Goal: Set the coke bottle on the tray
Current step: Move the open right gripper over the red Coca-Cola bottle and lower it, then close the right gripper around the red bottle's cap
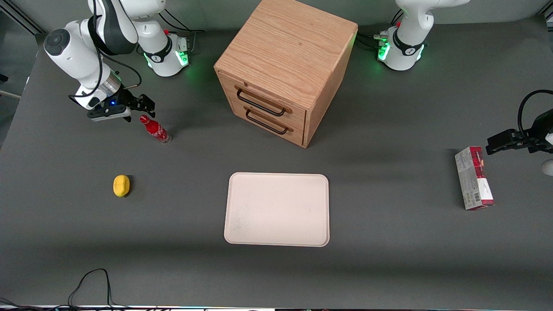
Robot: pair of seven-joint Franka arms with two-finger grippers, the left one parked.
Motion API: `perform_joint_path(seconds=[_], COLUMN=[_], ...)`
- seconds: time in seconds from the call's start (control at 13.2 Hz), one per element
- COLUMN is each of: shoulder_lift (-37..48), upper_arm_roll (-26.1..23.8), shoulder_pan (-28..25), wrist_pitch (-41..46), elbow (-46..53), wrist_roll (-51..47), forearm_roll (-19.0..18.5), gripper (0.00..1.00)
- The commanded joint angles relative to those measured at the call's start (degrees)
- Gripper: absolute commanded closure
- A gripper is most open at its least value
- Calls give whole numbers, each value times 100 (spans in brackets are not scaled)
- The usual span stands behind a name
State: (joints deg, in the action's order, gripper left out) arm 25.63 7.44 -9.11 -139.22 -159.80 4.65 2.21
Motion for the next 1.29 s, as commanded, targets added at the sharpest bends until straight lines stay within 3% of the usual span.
perform_joint_path(seconds=[0.0, 0.3, 0.38, 0.46, 0.53, 0.61, 1.21], shoulder_lift=[-85, -138, -138, -138, -120, -94, -102], upper_arm_roll=[64, 64, 64, 64, 64, 64, 47], shoulder_pan=[-56, -56, -56, -64, -64, -73, -64], wrist_pitch=[-368, -501, -501, -501, -492, -492, -404], elbow=[-226, -306, -306, -306, -314, -332, -167], wrist_roll=[98, 107, 107, 107, 98, 107, 46], forearm_roll=[-80, -80, -89, -80, -80, -89, -80], gripper=[0, 1, 9, 33, 71, 97, 100])
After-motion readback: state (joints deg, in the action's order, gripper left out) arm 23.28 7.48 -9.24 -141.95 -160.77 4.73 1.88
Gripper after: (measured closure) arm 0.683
